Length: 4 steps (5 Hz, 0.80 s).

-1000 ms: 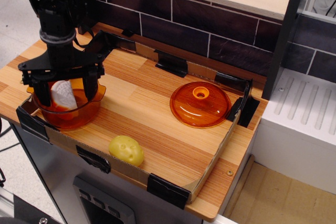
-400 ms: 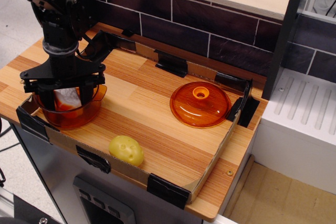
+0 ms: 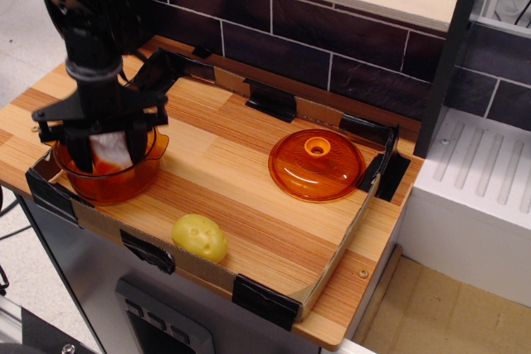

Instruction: Take sushi out of pot

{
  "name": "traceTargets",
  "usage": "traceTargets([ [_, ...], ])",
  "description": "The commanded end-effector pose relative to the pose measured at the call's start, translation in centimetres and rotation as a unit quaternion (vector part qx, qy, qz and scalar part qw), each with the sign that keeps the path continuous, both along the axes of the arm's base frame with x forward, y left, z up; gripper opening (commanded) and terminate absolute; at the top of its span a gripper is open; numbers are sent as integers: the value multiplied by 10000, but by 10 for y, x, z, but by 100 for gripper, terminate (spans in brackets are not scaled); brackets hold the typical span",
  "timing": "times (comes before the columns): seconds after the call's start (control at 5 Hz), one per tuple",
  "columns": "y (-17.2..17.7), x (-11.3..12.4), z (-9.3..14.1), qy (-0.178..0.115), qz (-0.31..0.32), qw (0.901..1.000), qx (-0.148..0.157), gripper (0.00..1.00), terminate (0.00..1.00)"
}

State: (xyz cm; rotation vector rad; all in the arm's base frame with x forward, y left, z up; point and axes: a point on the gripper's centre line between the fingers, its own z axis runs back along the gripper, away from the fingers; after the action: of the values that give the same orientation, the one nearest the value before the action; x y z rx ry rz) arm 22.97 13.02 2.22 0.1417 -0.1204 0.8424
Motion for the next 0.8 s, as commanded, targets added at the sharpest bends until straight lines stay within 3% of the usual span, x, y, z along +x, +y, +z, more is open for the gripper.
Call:
traceTargets([
  [0.0, 4, 12, 81, -1030, 361, 9940, -122, 0, 0],
  [0.2, -9, 22, 106, -1023, 523, 9926, -394, 0, 0],
  [0.4, -34, 37, 102, -807, -296, 9960, -242, 0, 0],
  [0.6, -67, 38, 92, -692, -1372, 9862, -612, 0, 0],
])
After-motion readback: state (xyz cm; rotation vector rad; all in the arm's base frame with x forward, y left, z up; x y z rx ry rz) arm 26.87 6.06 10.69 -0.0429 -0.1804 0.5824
